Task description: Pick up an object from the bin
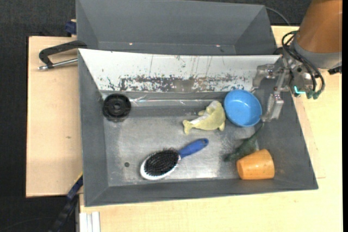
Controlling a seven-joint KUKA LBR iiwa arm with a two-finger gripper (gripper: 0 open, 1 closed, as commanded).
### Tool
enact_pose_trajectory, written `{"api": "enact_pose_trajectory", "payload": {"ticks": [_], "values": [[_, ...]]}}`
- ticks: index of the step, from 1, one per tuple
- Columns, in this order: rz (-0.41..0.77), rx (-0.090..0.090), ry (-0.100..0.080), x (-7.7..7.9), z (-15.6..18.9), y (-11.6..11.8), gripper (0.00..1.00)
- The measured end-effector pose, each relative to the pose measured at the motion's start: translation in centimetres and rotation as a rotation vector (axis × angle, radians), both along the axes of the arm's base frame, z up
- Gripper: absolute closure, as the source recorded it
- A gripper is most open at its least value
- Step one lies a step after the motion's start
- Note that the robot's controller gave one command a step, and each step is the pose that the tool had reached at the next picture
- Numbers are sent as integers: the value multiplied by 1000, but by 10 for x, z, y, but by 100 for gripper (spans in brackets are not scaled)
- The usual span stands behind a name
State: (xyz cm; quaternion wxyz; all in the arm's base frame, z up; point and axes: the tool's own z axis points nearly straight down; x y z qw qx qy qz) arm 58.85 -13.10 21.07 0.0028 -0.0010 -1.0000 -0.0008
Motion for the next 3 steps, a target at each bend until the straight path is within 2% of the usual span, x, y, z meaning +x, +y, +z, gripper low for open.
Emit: {"api": "enact_pose_trajectory", "payload": {"ticks": [1, 2, 3], "values": [[-38, 2, 0, -18, -79, 14, 0], [-148, 0, -4, 6, -143, -4, 0], [-147, -2, -5, 6, -140, -4, 100]]}}
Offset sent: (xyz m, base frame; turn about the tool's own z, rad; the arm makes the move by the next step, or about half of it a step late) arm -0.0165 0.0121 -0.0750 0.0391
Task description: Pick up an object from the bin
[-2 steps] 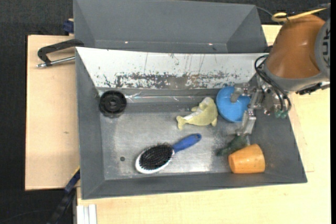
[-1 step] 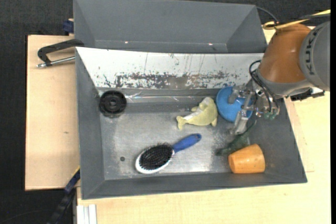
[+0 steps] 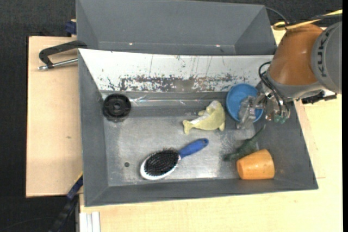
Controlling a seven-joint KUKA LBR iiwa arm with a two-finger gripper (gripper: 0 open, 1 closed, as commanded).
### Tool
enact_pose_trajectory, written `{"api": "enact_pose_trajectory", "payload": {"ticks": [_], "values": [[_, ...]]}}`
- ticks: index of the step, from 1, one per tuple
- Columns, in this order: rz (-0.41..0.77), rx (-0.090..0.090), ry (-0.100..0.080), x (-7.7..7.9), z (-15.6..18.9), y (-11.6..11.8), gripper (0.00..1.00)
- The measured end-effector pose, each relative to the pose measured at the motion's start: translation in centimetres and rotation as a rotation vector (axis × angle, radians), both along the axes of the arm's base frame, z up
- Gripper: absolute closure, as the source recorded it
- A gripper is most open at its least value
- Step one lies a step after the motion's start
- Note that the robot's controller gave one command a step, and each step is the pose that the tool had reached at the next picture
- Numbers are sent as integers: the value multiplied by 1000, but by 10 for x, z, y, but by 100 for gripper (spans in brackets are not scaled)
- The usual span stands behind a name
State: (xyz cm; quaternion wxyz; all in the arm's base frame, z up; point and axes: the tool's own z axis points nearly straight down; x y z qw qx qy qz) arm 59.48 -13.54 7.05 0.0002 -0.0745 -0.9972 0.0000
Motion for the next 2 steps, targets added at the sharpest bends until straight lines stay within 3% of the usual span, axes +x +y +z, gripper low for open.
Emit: {"api": "enact_pose_trajectory", "payload": {"ticks": [1, 2], "values": [[57, -4, -16, 7, 129, 6, 100], [350, -5, -13, 9, 218, -6, 100]]}}
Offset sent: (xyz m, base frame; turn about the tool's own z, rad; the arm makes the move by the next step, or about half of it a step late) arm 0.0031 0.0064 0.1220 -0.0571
